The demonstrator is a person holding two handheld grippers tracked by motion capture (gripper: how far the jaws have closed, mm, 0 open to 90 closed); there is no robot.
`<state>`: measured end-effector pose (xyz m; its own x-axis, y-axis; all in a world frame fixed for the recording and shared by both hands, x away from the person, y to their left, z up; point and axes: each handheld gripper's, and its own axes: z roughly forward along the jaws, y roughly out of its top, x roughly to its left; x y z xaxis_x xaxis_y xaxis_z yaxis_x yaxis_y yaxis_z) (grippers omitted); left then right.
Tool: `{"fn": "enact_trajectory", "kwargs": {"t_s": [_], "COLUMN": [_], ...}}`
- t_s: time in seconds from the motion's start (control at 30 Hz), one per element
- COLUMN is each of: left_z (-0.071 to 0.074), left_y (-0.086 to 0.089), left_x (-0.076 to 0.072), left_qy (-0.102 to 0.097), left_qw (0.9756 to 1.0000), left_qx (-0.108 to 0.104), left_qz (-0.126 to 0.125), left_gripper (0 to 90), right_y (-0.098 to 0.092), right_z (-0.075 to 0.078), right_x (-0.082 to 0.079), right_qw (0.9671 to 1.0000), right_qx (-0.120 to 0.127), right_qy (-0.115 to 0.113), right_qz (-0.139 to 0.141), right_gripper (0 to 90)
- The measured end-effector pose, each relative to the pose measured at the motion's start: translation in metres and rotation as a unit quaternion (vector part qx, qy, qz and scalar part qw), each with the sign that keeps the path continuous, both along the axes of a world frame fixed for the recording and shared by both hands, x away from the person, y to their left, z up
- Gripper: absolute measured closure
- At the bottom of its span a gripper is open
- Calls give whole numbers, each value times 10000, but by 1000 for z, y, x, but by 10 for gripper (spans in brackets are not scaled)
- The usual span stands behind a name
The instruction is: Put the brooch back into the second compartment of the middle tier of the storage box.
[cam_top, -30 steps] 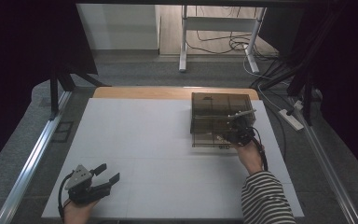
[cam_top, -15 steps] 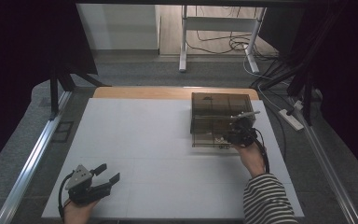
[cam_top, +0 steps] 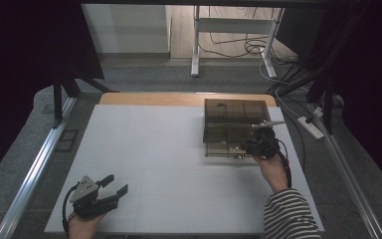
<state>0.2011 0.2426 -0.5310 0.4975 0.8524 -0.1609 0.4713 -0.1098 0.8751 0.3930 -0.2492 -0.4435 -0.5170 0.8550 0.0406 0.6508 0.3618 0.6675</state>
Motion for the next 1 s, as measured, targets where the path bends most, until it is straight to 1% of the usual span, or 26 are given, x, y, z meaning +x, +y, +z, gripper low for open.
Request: {"fn": "enact_trajectory", "kwargs": {"t_s": [0.27, 0.6, 0.73, 1.0], "left_z": [0, 0, 0, 0], "left_y": [0, 0, 0, 0], "left_x": [0, 0, 0, 0], "left_qy": [4, 7, 7, 9], "left_qw": [10000, 10000, 10000, 10000], "left_qx": [-4, -6, -5, 0], "left_qz": [5, 6, 11, 9], "left_gripper": [320, 320, 320, 320], "right_y": [-6, -16, -21, -27], "right_z": [3, 9, 10, 12], "right_x": [-7, -21, -26, -39], "right_qw": [9999, 9992, 9989, 9982], "right_qx": [112, 328, 371, 421], "right_qy": [-74, -204, -269, -405], "right_qz": [27, 36, 25, 99], "right_gripper": [650, 619, 603, 578]}}
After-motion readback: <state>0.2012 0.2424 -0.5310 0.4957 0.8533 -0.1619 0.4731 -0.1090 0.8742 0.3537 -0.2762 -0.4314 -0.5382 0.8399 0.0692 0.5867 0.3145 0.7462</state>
